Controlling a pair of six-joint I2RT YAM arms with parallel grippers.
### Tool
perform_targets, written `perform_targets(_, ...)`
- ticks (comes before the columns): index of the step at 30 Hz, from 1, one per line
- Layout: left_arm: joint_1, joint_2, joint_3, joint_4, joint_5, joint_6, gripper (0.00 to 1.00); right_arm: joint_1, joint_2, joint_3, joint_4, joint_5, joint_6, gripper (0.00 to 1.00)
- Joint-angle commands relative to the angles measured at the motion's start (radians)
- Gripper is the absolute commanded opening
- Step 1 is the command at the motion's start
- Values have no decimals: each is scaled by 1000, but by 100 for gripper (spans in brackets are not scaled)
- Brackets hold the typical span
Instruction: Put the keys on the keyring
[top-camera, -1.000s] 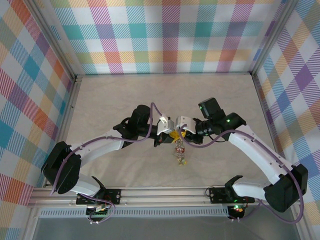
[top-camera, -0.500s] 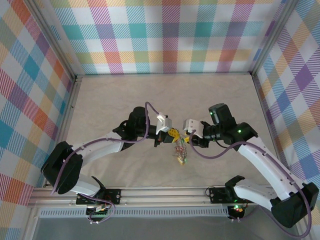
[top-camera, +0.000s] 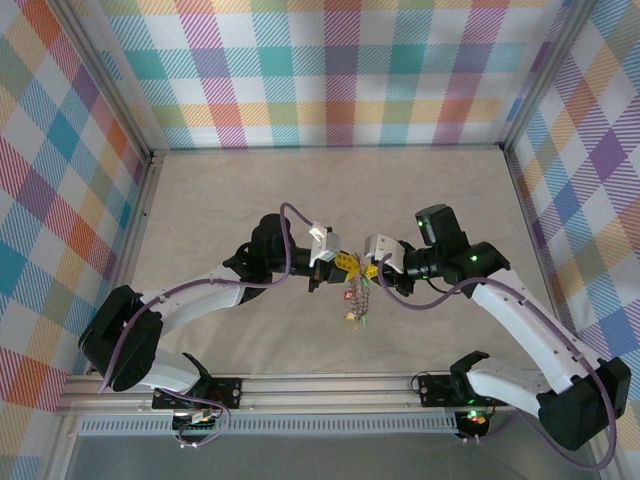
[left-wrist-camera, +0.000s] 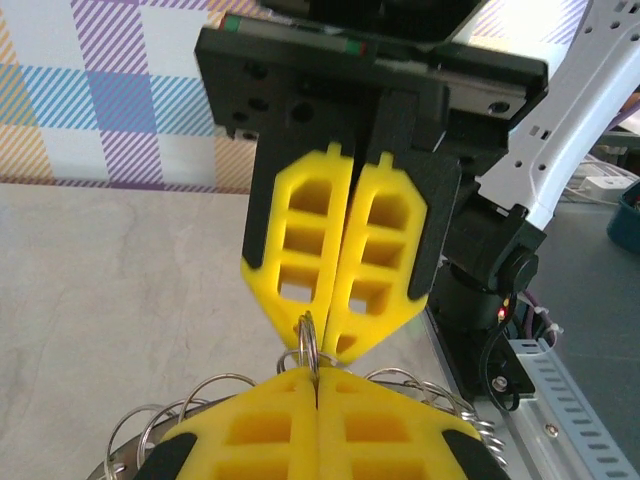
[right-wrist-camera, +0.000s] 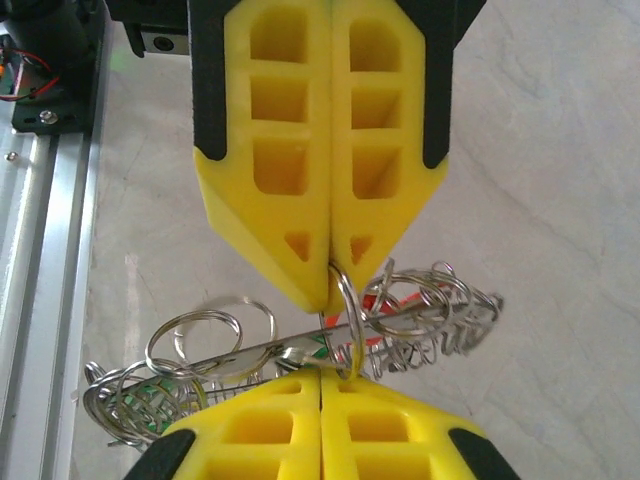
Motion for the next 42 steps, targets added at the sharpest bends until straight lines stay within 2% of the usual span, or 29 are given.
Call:
perform_targets(1,8,-29,1,77,39,-11,0,-6,23,21,33,-84,6,4)
perform_targets(7,7,-14,7,94,46,-20,0,-6,38,23,72,-123,17,4)
perform_targets(13,8,1,5,131,51,-39,0,-6,21,11,90,-165,18,11)
perform_targets(22,8,-4,-11,154,48,-55,0,-15,-49,-41,158,-112,74,22)
perform_targets(28,7,-16,-20,155,46,-57,0,-46,-106,-87,209,-108,131,23)
perform_targets(34,8,-25,-32,156,31,-59,0,-53,-129,-113,218,-94,157,32)
perform_targets(38,7,-30,-33,150,18,-60,0,-53,-167,-160,236,-63,186,43)
perform_targets(42,7,-28,-32,152,15,-61,0,-52,-184,-191,218,-67,200,47)
